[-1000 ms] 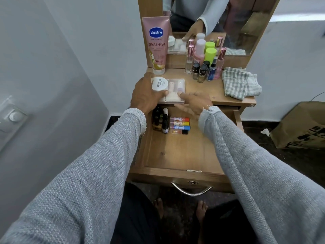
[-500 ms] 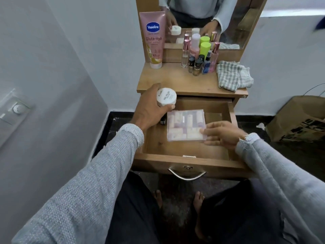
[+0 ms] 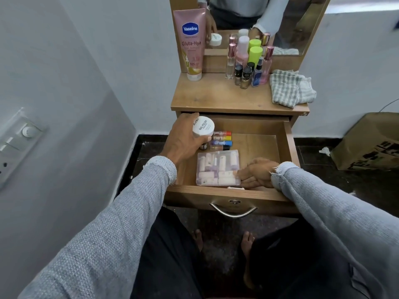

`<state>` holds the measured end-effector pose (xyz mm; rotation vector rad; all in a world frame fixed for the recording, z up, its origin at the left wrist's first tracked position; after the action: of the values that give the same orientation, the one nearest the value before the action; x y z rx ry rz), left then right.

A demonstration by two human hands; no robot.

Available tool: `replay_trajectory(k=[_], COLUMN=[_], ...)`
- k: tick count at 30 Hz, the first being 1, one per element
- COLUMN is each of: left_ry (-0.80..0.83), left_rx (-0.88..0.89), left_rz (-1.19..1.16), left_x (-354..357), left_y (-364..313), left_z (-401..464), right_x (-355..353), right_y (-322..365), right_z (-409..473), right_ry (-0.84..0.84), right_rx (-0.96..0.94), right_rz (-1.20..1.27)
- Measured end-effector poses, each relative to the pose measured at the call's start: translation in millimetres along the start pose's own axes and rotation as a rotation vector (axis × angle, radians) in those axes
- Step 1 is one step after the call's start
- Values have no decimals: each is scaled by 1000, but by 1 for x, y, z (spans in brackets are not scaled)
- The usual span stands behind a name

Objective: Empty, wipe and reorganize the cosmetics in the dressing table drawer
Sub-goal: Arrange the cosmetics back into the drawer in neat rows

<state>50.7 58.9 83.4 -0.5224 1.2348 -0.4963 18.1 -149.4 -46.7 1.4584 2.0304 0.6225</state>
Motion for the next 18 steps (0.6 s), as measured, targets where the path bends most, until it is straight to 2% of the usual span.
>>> replay_trajectory(k=[6, 18], left_ry=[-1, 27], left_rx=[3, 19], left_rz=[17, 24], left_x=[0, 6], left_y=[1, 2], left_z=[1, -7], right_x=[18, 35], right_y=[7, 18], right_z=[7, 6], right_ry=[-48, -21], right_rx=[4, 53], right_rz=[-106, 75])
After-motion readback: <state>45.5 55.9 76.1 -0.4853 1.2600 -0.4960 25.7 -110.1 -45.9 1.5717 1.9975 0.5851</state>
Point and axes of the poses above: each hand's wrist, its own z-axis towards the middle knuckle, its own x-axis out of the palm, y = z × x, the point moved 8 cm from there along z, towards the middle knuckle, and after that the axes turned 9 degrees about -y, right-handed, at the moved point
